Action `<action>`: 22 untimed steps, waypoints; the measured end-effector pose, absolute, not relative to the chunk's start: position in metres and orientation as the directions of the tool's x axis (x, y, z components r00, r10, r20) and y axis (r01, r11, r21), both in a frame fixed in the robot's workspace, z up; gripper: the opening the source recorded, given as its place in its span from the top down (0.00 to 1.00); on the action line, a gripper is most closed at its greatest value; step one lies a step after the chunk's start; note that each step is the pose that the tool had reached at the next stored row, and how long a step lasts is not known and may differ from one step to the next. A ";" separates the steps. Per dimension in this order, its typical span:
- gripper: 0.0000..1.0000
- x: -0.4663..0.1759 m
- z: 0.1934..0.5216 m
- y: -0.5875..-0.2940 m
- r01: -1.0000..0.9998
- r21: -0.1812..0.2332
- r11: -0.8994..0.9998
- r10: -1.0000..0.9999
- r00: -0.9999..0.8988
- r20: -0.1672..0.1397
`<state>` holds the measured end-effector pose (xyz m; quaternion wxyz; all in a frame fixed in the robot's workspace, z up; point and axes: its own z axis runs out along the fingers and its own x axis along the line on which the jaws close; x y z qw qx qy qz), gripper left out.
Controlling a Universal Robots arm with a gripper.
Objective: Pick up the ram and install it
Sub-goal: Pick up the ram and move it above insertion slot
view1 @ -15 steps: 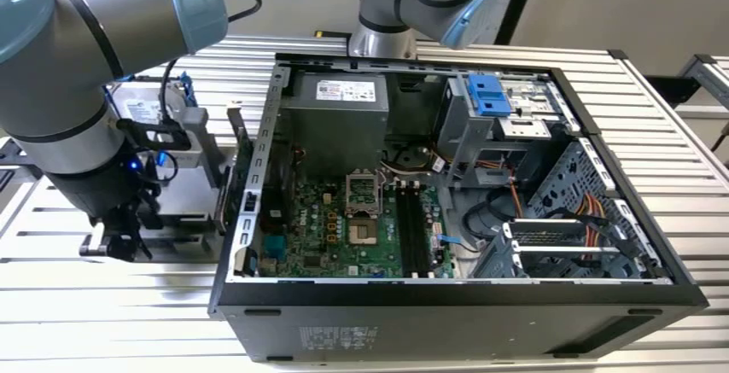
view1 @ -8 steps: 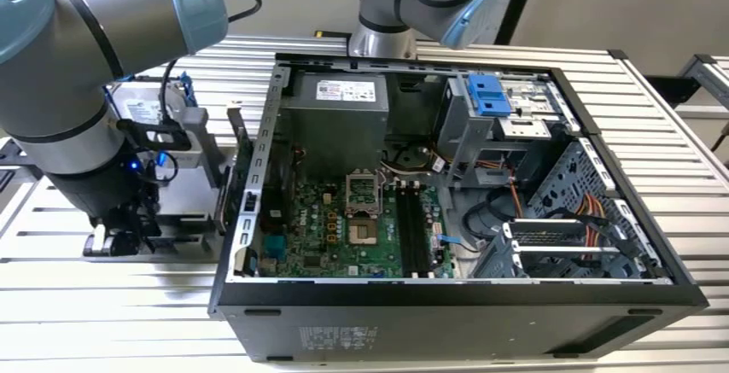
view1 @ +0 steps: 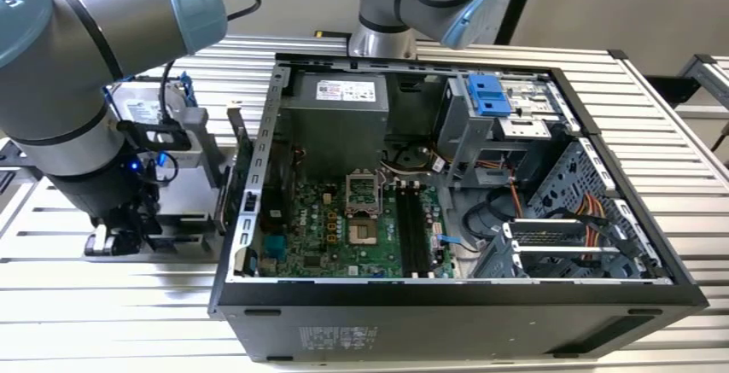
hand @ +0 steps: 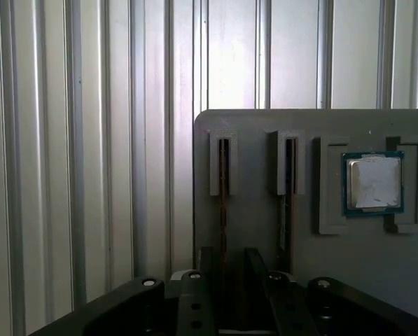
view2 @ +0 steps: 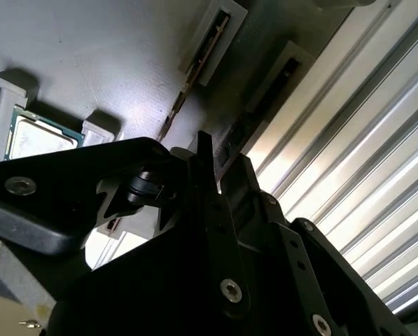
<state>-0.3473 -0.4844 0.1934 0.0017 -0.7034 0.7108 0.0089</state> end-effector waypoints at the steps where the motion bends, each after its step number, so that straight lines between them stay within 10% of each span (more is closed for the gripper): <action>1: 0.00 -0.347 0.193 -0.484 -1.000 0.010 0.009 -1.000 -0.009 -0.015; 22: 0.00 -0.349 0.191 -0.487 -1.000 0.010 0.000 -1.000 0.000 -0.011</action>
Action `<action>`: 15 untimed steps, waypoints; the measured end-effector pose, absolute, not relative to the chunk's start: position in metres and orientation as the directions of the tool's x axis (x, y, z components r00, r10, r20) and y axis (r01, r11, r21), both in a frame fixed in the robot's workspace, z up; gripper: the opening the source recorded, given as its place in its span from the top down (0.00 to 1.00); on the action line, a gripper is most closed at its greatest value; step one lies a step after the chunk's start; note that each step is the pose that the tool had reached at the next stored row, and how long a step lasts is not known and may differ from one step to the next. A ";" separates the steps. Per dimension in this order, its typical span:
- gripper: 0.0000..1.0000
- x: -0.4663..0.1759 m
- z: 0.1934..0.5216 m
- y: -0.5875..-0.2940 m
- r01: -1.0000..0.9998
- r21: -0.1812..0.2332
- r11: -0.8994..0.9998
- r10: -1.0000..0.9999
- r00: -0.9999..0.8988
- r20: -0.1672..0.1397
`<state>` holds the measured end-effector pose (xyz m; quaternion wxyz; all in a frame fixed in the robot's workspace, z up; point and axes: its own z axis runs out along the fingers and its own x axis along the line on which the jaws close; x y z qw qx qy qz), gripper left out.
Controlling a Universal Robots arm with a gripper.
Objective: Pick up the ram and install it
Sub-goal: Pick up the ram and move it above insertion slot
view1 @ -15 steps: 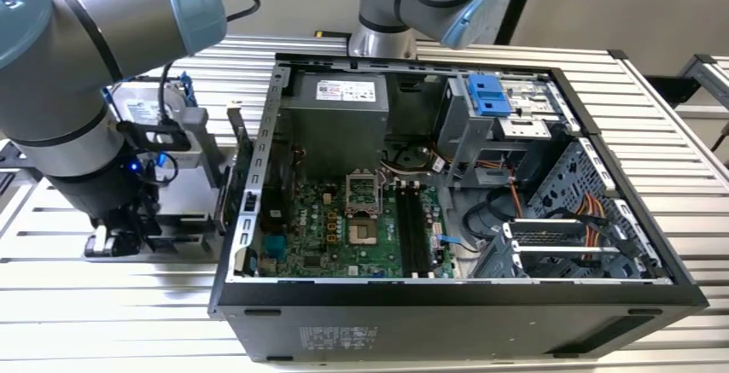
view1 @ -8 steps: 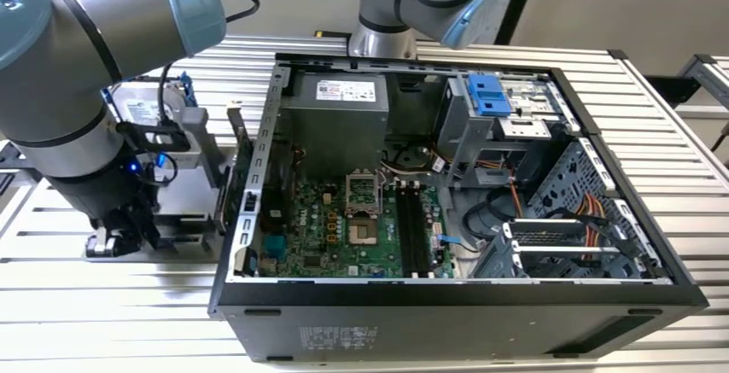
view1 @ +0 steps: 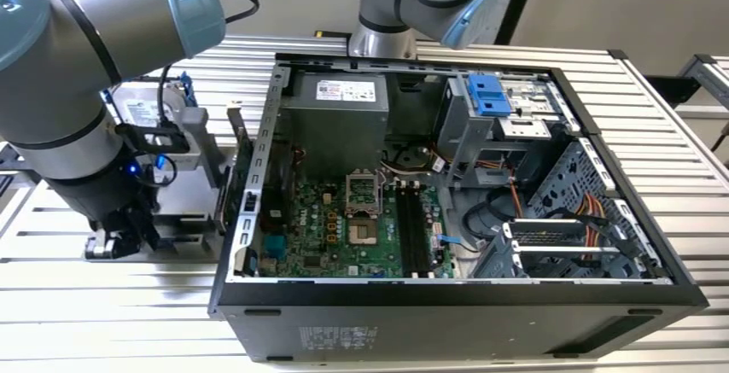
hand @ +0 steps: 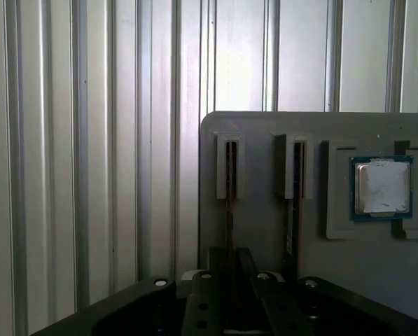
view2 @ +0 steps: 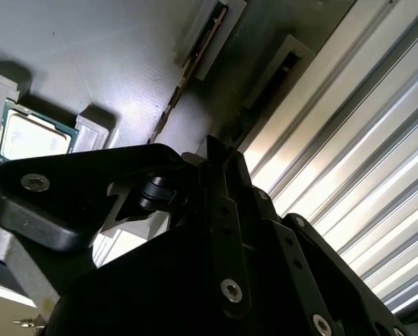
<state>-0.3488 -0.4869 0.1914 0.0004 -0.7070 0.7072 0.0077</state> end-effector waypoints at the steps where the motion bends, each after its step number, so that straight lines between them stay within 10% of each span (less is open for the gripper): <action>1: 0.00 -0.349 0.191 -0.487 -1.000 0.010 0.000 -1.000 0.000 -0.011; 3: 0.00 -0.349 0.191 -0.487 -1.000 0.010 0.000 -1.000 0.000 -0.011; 4: 1.00 -0.349 0.191 -0.487 -1.000 0.010 0.000 -1.000 0.000 -0.011; 15: 1.00 -0.349 0.191 -0.489 -1.000 0.010 0.000 -1.000 0.000 -0.011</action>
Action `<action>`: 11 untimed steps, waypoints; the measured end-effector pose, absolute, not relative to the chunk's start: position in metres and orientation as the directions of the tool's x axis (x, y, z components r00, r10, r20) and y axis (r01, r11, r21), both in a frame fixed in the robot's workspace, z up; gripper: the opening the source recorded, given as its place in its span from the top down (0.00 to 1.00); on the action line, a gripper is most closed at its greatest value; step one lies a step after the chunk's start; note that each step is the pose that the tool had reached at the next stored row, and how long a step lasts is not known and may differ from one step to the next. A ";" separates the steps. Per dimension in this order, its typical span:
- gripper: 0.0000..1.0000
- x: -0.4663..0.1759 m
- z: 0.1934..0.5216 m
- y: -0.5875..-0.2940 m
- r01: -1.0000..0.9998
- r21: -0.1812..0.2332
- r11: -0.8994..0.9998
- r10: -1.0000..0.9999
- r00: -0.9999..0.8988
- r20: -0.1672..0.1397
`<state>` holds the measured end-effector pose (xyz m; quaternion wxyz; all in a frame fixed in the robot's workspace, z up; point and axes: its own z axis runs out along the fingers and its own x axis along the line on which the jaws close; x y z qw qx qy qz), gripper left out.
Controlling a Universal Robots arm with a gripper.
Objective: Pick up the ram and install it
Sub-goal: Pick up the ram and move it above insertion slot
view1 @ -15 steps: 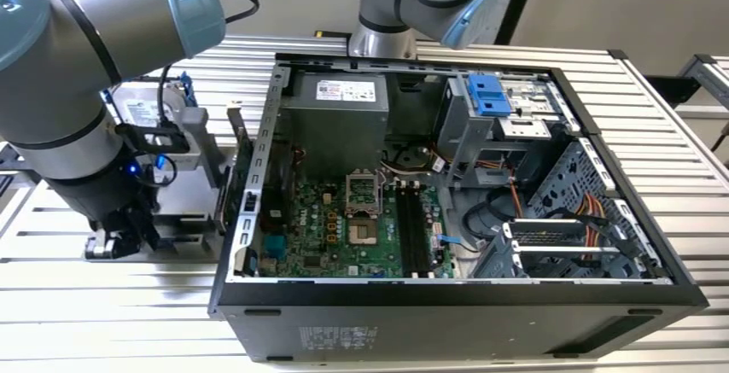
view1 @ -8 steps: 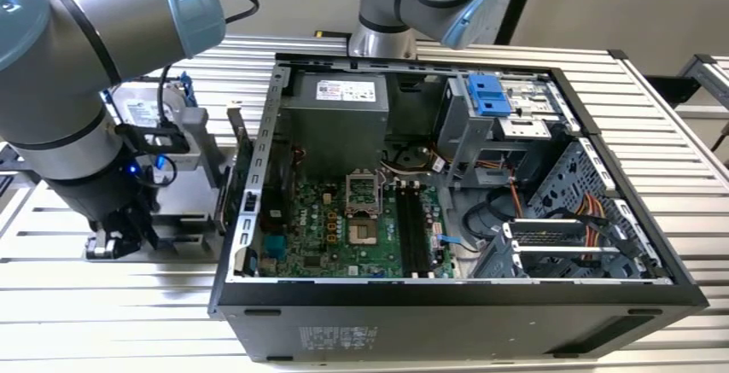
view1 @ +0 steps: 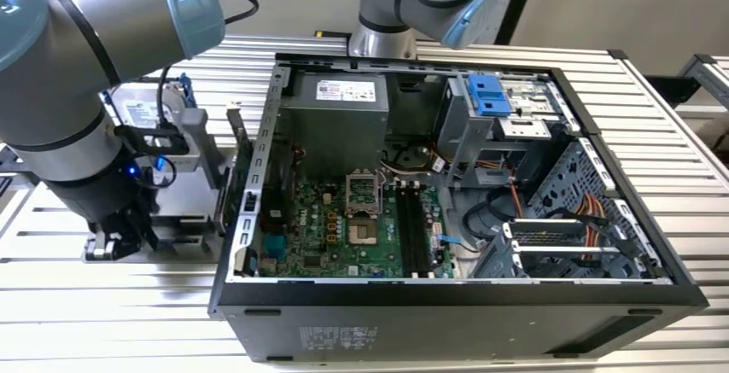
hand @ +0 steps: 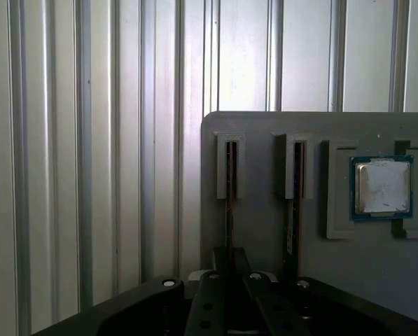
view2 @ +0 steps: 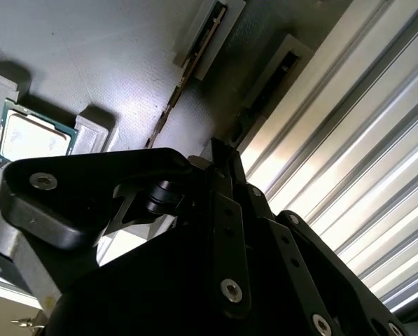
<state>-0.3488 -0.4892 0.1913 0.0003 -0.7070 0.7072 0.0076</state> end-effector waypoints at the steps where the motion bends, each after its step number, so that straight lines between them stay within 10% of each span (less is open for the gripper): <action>1: 1.00 -0.349 0.191 -0.489 -1.000 0.010 0.000 -1.000 0.000 -0.011; 11: 1.00 -0.349 0.198 -0.489 -1.000 0.010 0.000 -1.000 0.000 -0.011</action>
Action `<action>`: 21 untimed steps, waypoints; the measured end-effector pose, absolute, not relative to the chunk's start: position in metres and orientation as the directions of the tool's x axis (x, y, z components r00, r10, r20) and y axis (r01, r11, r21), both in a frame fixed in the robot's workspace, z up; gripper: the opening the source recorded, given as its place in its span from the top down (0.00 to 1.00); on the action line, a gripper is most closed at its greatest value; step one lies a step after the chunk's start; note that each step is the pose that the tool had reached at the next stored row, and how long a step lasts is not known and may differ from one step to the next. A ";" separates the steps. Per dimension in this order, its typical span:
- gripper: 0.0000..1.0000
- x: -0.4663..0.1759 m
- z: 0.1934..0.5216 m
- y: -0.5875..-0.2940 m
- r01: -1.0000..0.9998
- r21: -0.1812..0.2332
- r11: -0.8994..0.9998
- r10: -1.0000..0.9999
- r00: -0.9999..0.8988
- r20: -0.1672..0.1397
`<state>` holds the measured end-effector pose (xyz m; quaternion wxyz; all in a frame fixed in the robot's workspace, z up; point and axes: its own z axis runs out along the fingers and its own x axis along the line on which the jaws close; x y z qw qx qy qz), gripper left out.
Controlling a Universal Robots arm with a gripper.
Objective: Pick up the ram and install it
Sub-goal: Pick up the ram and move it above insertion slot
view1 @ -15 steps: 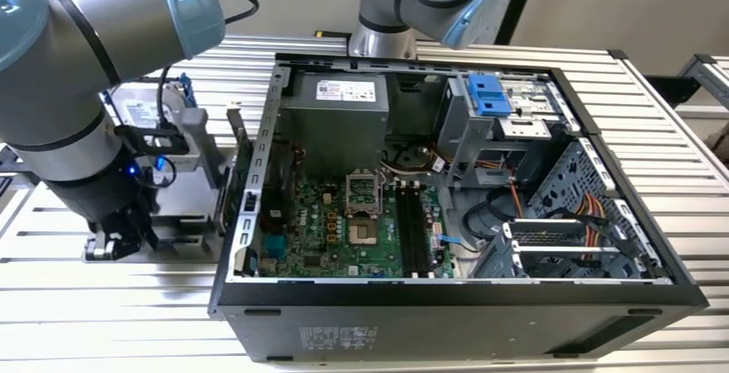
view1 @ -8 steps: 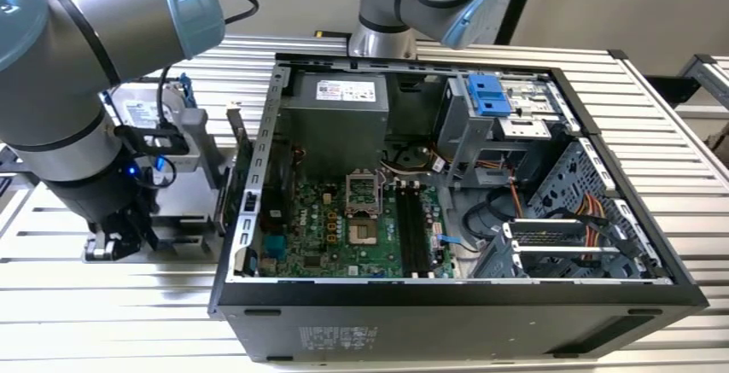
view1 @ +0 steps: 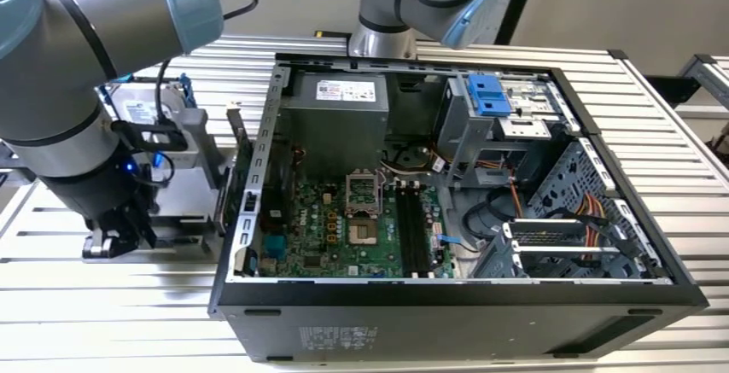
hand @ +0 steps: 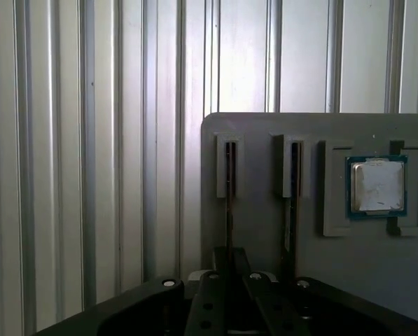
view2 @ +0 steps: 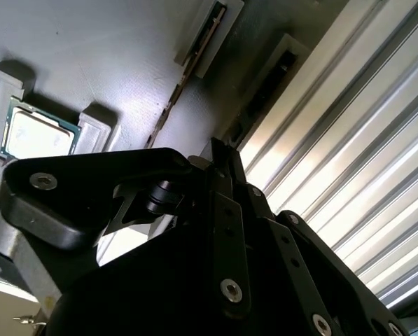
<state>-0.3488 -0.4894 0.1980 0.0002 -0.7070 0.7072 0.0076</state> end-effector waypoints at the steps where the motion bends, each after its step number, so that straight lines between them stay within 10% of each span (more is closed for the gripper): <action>1: 1.00 -0.349 0.199 -0.489 -1.000 0.010 0.000 -1.000 0.000 -0.011; 21: 1.00 -0.349 0.214 -0.489 -1.000 0.010 0.000 -1.000 0.000 -0.011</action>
